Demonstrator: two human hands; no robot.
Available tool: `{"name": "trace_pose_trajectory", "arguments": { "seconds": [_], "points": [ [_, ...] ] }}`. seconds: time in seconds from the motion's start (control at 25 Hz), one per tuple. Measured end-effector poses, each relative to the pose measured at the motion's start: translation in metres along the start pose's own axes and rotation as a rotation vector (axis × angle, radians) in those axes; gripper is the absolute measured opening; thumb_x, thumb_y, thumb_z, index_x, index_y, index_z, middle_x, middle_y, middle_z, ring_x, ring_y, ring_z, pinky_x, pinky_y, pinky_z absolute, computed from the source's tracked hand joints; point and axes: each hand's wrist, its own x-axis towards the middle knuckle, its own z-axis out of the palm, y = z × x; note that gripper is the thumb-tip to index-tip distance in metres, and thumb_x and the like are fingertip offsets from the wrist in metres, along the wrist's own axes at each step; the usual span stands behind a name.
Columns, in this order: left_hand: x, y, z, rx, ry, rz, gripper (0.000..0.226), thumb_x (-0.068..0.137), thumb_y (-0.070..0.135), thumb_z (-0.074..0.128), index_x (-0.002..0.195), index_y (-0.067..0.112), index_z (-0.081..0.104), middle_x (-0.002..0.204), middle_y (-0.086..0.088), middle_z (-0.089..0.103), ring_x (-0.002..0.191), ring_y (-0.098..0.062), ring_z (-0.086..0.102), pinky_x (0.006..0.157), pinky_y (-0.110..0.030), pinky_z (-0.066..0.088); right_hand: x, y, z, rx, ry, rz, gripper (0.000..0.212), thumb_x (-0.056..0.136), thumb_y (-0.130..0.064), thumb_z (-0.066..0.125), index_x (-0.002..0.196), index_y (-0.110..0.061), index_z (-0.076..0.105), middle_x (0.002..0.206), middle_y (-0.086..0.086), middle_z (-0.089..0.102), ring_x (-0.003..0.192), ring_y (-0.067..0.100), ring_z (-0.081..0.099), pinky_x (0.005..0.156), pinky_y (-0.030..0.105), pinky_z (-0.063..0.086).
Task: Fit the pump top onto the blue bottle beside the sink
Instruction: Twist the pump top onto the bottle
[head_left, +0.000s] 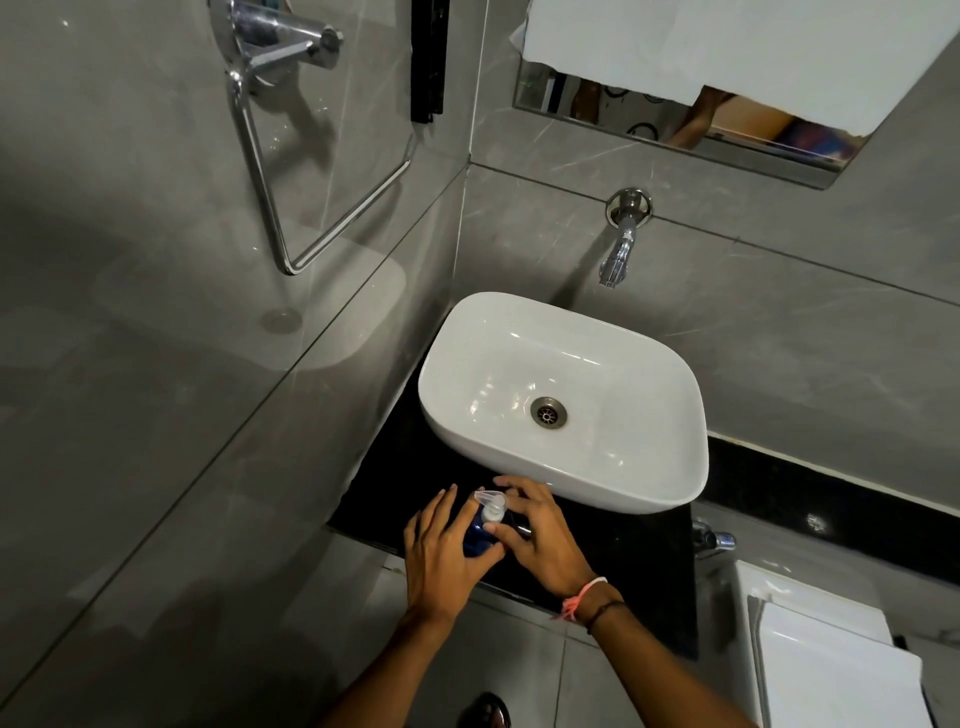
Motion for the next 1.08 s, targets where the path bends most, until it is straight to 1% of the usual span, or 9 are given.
{"name": "trace_pose_trajectory", "arguments": {
  "seconds": [0.2, 0.36, 0.48, 0.56, 0.64, 0.72, 0.88, 1.0, 1.08],
  "points": [
    [-0.001, 0.001, 0.000, 0.002, 0.000, 0.003, 0.065, 0.061, 0.042, 0.088, 0.119, 0.017, 0.070, 0.130, -0.011, 0.067, 0.124, -0.030, 0.060, 0.095, -0.052, 0.050, 0.000, -0.004, 0.004, -0.151, 0.094, -0.038, 0.035, 0.093, -0.041, 0.071, 0.126, -0.030, 0.071, 0.115, -0.007, 0.071, 0.105, 0.013, 0.053, 0.093, 0.032, 0.047],
    [0.000, 0.001, -0.002, 0.010, -0.011, 0.010, 0.063, 0.064, 0.043, 0.087, 0.119, 0.016, 0.070, 0.131, -0.012, 0.067, 0.125, -0.030, 0.059, 0.095, -0.053, 0.051, 0.000, -0.002, 0.002, -0.091, 0.055, -0.073, 0.034, 0.096, -0.038, 0.069, 0.130, -0.029, 0.069, 0.119, -0.009, 0.069, 0.108, 0.010, 0.050, 0.096, 0.030, 0.048],
    [0.000, 0.003, -0.003, 0.006, 0.004, 0.017, 0.060, 0.065, 0.040, 0.086, 0.118, 0.017, 0.071, 0.130, -0.011, 0.067, 0.124, -0.030, 0.060, 0.094, -0.053, 0.051, -0.003, -0.007, 0.008, -0.159, 0.113, -0.046, 0.034, 0.097, -0.042, 0.067, 0.128, -0.029, 0.070, 0.114, -0.008, 0.072, 0.101, 0.013, 0.050, 0.087, 0.036, 0.052],
    [0.000, 0.003, -0.004, -0.001, 0.006, 0.019, 0.059, 0.065, 0.040, 0.086, 0.118, 0.017, 0.071, 0.130, -0.011, 0.067, 0.125, -0.030, 0.059, 0.094, -0.052, 0.051, -0.002, -0.011, 0.007, -0.169, 0.130, -0.015, 0.036, 0.094, -0.042, 0.071, 0.126, -0.025, 0.071, 0.113, -0.004, 0.071, 0.103, 0.015, 0.051, 0.089, 0.039, 0.053],
    [-0.001, 0.002, -0.005, -0.007, -0.001, 0.022, 0.061, 0.064, 0.043, 0.086, 0.117, 0.017, 0.071, 0.129, -0.011, 0.068, 0.124, -0.030, 0.060, 0.093, -0.053, 0.052, -0.001, -0.013, -0.004, -0.089, 0.075, -0.035, 0.051, 0.089, -0.038, 0.078, 0.135, -0.021, 0.063, 0.124, -0.001, 0.066, 0.115, 0.015, 0.051, 0.102, 0.034, 0.050],
    [-0.001, 0.003, -0.005, -0.017, 0.000, 0.006, 0.063, 0.064, 0.046, 0.086, 0.117, 0.016, 0.071, 0.128, -0.012, 0.068, 0.123, -0.031, 0.061, 0.093, -0.054, 0.052, 0.002, -0.018, -0.022, -0.108, -0.076, -0.142, 0.067, 0.087, -0.027, 0.080, 0.147, -0.025, 0.050, 0.141, 0.000, 0.056, 0.129, 0.014, 0.047, 0.112, 0.027, 0.041],
    [-0.001, 0.008, -0.011, -0.024, 0.042, -0.004, 0.070, 0.070, 0.070, 0.062, 0.116, 0.018, 0.070, 0.127, -0.011, 0.069, 0.122, -0.028, 0.062, 0.092, -0.053, 0.053, 0.018, -0.033, -0.045, -0.480, -0.263, -0.321, 0.052, 0.086, -0.008, 0.073, 0.133, -0.029, 0.066, 0.132, 0.002, 0.062, 0.119, 0.023, 0.054, 0.101, 0.037, 0.048],
    [0.000, 0.009, -0.014, -0.021, 0.054, 0.006, 0.076, 0.071, 0.078, 0.053, 0.118, 0.021, 0.069, 0.127, -0.011, 0.069, 0.122, -0.029, 0.062, 0.091, -0.053, 0.053, 0.022, -0.041, -0.047, -0.550, -0.240, -0.262, 0.045, 0.092, -0.024, 0.068, 0.137, -0.026, 0.061, 0.121, 0.005, 0.066, 0.109, 0.025, 0.060, 0.089, 0.039, 0.052],
    [-0.001, 0.009, -0.015, -0.018, 0.046, 0.007, 0.077, 0.071, 0.080, 0.052, 0.120, 0.023, 0.068, 0.127, -0.010, 0.069, 0.122, -0.028, 0.061, 0.091, -0.052, 0.053, 0.019, -0.042, -0.050, -0.584, -0.194, -0.155, 0.040, 0.091, -0.039, 0.068, 0.128, -0.023, 0.065, 0.116, 0.004, 0.071, 0.105, 0.026, 0.066, 0.082, 0.039, 0.054]
  ]
}}
